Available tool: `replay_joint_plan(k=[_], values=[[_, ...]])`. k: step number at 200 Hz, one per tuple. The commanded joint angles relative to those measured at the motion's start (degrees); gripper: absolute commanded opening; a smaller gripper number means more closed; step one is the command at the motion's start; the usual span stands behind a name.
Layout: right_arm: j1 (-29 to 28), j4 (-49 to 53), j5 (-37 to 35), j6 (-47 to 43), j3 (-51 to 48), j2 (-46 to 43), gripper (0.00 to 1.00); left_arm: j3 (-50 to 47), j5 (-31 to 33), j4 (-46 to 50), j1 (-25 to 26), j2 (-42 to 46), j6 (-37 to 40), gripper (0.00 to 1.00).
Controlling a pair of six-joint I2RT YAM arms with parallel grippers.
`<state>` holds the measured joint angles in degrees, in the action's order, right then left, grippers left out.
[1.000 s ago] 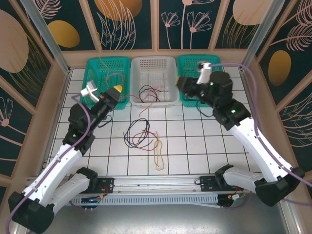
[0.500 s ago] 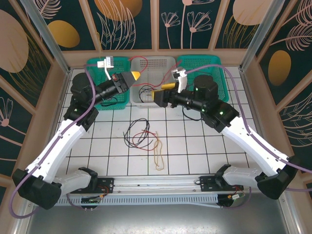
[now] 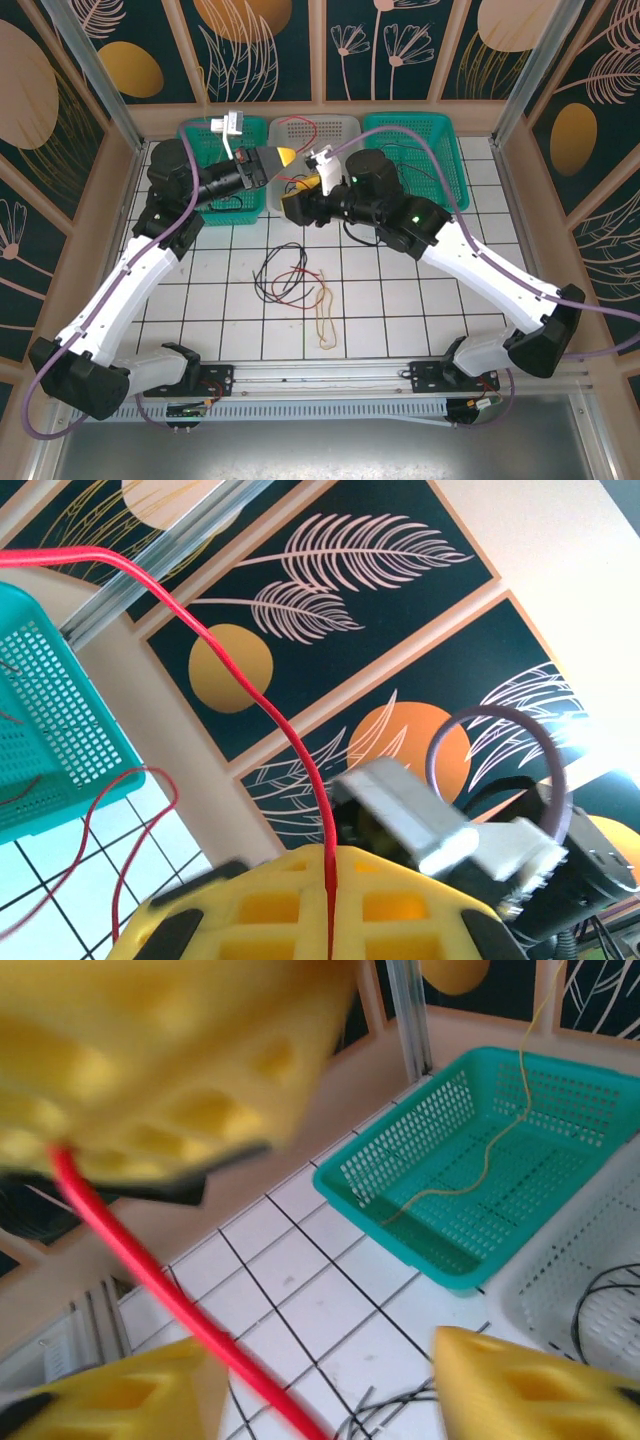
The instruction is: Untangle the cables
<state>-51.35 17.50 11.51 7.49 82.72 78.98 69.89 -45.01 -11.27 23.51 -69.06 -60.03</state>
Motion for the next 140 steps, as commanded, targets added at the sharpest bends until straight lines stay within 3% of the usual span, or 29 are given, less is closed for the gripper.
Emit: replay_joint_plan(k=[1, 14, 41, 83, 101, 120, 140], values=[[-0.33, 1.11, -2.25, -0.93, 2.32, -0.39, 0.35, 1.89, -0.63, 1.37, -0.30, -0.10, 1.75, 0.00], [-0.33, 1.44, -2.71, -0.94, 2.13, -0.73, 0.30, 2.42, 1.12, 3.29, -0.44, -0.18, 2.90, 0.00], [-0.33, 1.60, -3.51, -0.72, 0.96, -1.99, 0.29, 2.36, 3.98, 4.32, -1.51, -0.50, 2.43, 0.00], [-0.41, 0.97, -2.46, -0.37, 0.04, -2.78, 0.00, 1.75, 3.89, 1.54, -1.96, -1.50, -0.66, 0.00], [-0.41, 0.87, -3.16, -0.30, 0.13, -2.69, 0.00, 1.82, 4.81, 2.26, -2.05, -1.56, -0.54, 0.00], [0.20, 0.91, -6.17, 0.08, 0.39, -2.84, 0.00, 1.47, 8.27, 5.01, -2.54, -1.23, 0.24, 0.50], [2.86, 2.04, -10.27, 0.99, 1.84, -2.52, 0.00, 0.18, 14.26, 6.50, -2.85, 1.14, 3.65, 0.67]])
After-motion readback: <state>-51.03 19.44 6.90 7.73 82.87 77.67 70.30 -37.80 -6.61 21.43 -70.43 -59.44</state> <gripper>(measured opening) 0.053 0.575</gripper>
